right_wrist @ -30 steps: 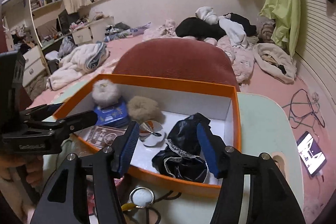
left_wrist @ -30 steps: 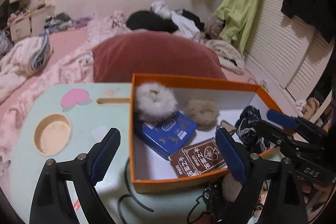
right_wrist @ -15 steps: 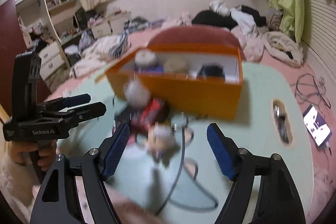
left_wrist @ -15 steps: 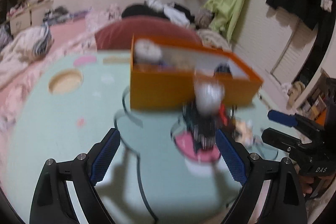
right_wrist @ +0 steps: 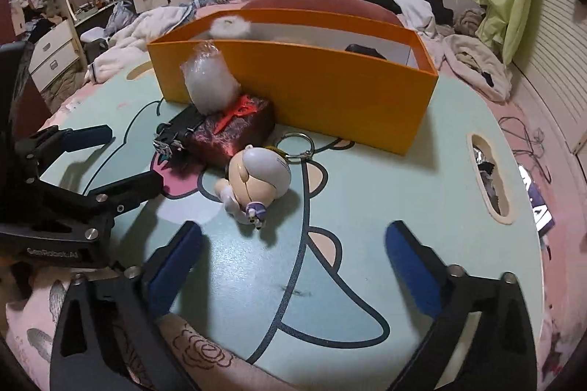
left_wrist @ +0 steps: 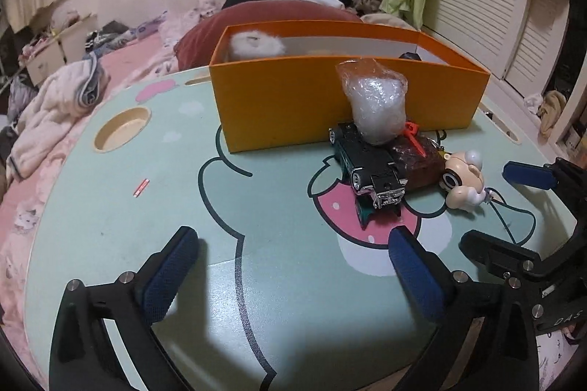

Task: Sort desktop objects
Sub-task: 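Withdraw both open tools from the box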

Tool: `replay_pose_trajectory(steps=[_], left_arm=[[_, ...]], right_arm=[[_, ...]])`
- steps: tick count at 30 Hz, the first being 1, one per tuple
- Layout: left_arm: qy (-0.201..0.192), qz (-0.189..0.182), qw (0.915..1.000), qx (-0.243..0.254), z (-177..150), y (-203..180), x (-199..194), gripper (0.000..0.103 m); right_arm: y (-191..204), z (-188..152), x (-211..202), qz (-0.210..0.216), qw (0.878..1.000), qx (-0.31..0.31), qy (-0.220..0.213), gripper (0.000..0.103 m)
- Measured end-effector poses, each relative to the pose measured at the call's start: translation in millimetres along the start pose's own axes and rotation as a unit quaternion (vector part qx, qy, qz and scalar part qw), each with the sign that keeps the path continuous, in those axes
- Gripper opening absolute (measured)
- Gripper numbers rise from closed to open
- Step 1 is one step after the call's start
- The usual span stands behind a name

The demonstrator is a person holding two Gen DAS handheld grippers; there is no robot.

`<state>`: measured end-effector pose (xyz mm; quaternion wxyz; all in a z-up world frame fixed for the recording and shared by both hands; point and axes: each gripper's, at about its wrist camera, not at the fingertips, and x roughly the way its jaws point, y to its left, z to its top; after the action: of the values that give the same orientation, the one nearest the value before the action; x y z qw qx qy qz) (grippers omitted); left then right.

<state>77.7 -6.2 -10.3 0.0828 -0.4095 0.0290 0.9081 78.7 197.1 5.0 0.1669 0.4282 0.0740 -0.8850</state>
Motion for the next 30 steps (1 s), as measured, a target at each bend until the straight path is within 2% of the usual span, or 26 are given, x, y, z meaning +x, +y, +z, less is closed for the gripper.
replay_pose_trajectory(steps=[12,18,20,22,24,27,30], left_arm=[[0.0,-0.001,1.0,0.0,0,0,-1,0.103],[0.0,-0.001,1.0,-0.001,0,0,-1,0.103],[0.0,-0.001,1.0,-0.001,0,-1,-1,0.103],[0.0,0.0,1.0,-0.001,0,-1,-1,0.103],[0.0,-0.001,1.0,-0.001,0,-1,-2,0.103],[0.0,0.0,1.0,-0.001,0,-1,-2,0.103],[0.0,-0.001,1.0,-0.001,-1,0,-1,0.103]], right_arm=[[0,-2,-3,-0.006,1.0,0.006,-0.001,0.102],[-4,-3,-6,-0.002,1.0,0.021,-0.015,0.102],[-10,-5,-11,0.013,0.999,0.039,-0.03,0.093],[-19,-7,-17,0.035,0.996,0.061,-0.049,0.075],[-25,-8,-23,0.054,0.993,0.079,-0.066,0.066],[-26,-5,-29,0.079,0.99,0.083,-0.087,0.064],[-15,3,-25,0.083,0.991,0.059,-0.082,0.064]])
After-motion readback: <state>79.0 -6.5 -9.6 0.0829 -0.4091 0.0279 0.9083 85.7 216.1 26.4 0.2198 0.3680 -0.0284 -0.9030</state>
